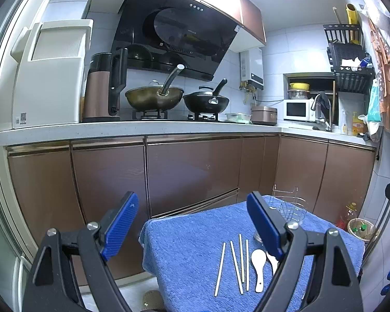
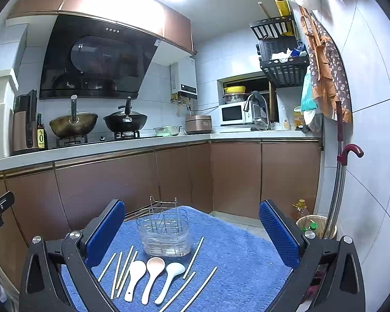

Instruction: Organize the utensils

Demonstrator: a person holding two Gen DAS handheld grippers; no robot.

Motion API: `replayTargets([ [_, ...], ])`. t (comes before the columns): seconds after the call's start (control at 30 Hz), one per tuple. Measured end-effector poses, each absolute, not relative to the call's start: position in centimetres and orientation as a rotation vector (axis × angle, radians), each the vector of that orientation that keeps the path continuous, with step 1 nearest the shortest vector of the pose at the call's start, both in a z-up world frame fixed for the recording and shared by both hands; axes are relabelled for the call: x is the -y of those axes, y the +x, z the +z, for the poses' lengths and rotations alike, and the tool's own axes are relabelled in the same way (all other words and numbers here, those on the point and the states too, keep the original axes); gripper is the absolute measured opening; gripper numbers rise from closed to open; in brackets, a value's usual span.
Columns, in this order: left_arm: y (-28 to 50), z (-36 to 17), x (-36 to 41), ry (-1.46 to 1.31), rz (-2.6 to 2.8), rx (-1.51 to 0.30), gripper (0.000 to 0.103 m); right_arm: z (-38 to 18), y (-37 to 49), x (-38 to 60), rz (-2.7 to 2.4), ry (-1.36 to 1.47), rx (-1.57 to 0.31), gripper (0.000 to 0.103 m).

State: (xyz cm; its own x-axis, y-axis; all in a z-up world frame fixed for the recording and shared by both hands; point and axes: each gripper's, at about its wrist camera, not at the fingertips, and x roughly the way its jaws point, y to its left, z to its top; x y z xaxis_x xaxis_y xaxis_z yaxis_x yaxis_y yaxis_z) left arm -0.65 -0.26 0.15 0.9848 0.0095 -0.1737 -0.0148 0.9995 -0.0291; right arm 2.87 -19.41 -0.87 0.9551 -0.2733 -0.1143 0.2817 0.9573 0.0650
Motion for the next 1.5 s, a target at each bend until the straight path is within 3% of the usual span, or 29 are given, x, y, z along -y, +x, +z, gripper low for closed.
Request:
replayTargets([
  [1.5,-0.93,-0.34,0.88,0.0,-0.001,-0.162,0.085,-0.94,2.71,19.72,-0.277,0.079,-0.132,0.103],
])
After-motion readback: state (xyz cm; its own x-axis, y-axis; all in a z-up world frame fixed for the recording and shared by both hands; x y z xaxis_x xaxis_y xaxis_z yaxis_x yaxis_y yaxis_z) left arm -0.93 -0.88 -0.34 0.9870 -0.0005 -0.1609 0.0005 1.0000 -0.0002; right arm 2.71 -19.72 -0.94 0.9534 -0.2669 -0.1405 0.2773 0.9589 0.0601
